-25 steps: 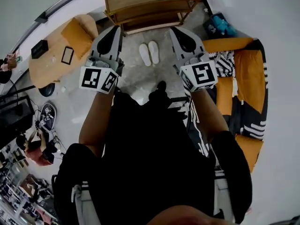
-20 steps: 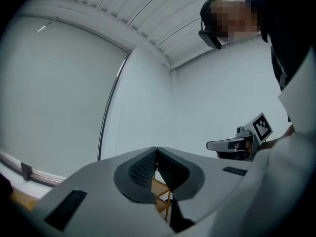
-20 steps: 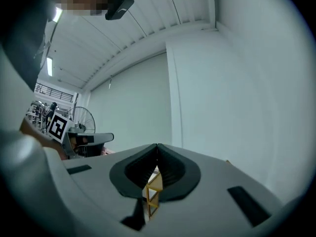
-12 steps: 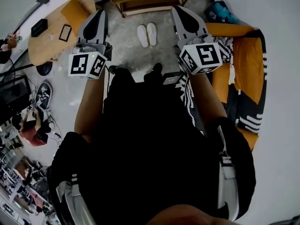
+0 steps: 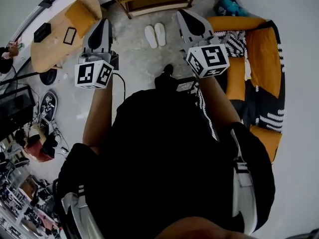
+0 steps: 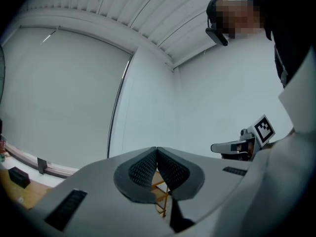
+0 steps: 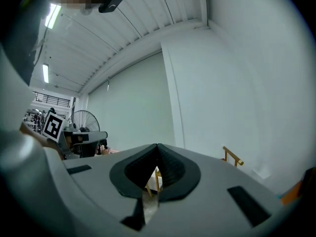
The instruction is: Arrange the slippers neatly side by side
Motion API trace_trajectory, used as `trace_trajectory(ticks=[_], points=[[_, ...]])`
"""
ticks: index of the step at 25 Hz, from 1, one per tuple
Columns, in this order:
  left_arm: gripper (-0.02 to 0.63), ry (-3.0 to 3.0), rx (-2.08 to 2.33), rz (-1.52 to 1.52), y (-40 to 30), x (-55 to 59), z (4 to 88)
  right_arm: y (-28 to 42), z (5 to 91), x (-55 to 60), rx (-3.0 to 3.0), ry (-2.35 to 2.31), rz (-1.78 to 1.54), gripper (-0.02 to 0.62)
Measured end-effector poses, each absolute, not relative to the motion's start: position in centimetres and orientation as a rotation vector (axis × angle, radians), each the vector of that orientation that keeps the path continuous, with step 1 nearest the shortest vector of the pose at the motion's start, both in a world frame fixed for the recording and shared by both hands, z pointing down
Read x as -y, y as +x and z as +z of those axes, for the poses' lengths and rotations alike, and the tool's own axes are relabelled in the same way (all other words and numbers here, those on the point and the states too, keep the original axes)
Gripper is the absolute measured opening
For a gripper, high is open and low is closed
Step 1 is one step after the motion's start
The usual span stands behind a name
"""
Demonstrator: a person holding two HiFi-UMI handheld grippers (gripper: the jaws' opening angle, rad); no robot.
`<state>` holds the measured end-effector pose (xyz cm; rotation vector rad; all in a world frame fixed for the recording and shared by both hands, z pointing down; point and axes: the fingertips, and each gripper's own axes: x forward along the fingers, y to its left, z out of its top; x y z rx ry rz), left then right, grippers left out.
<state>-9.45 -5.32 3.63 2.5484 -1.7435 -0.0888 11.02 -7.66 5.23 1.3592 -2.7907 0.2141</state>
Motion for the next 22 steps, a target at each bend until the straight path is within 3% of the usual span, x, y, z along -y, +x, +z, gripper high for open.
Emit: trace_trajectory(ticks=[8,22], points=[[0.016,2.550,1.694,-0.179,-6.7,-4.4,3.7,12.4,5.2,-2.9,2.770,1.340,0.164,0.031],[0.016,2.357,1.791,-0.164,-8.2,-21.2,6.8,12.8,6.7,-17.6,2.802,1.133,0.254,0.031]])
